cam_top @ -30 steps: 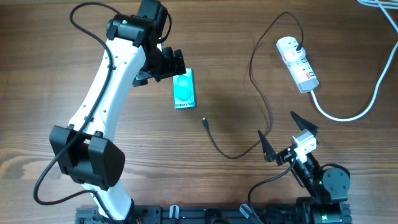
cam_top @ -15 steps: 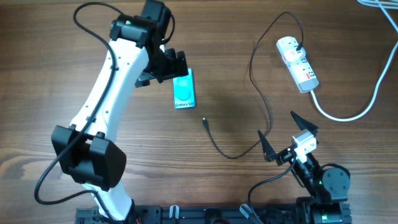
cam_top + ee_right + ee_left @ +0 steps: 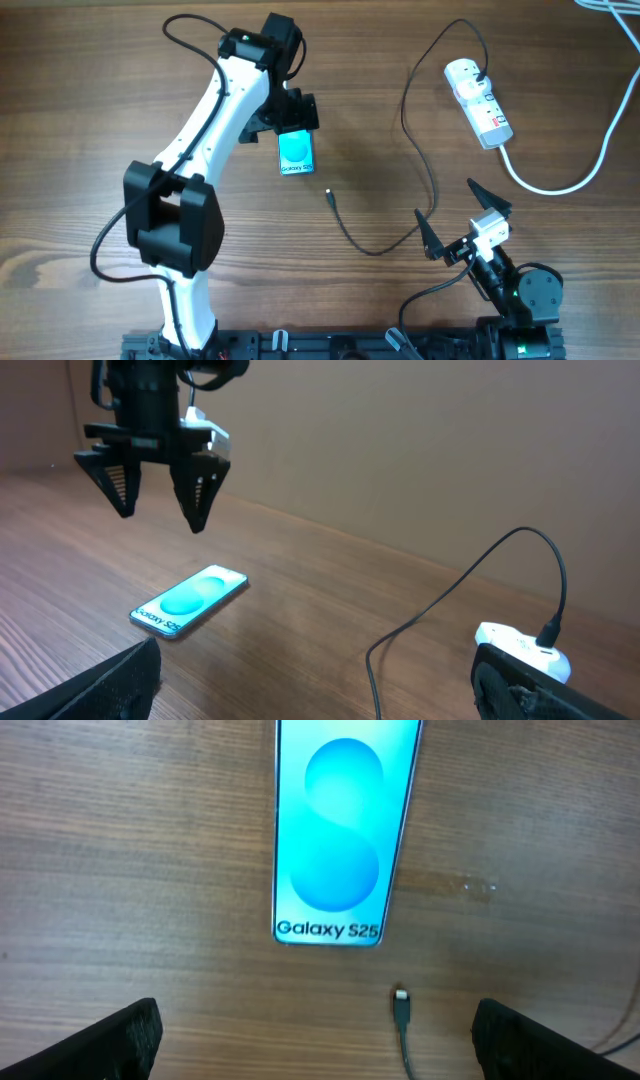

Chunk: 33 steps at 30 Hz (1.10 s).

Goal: Plug charger to phone and switch on socket
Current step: 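Lower the left gripper and grasp the phone's top edge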

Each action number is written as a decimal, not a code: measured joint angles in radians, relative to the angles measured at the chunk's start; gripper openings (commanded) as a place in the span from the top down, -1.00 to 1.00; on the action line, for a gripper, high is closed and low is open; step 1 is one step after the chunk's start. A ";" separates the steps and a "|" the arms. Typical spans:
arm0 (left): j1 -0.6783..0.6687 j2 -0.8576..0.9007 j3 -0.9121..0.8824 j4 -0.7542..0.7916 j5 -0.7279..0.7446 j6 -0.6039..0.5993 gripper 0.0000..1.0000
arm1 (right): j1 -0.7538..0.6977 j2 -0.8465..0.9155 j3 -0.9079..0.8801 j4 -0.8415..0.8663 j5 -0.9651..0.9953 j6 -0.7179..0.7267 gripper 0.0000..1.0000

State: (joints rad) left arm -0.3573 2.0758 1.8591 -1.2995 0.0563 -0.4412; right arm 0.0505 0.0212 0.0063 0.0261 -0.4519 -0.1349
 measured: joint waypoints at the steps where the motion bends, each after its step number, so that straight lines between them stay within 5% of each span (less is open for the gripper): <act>1: 0.000 0.010 0.000 0.013 0.000 -0.003 -1.00 | 0.000 0.000 0.000 0.000 0.000 0.000 -1.00; 33: -0.028 0.187 -0.127 0.369 -0.046 -0.028 -1.00 | 0.000 0.000 0.000 0.000 0.000 0.000 -1.00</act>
State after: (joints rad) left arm -0.3851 2.2627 1.7321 -0.9302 0.0101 -0.4690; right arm 0.0505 0.0212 0.0063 0.0265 -0.4519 -0.1349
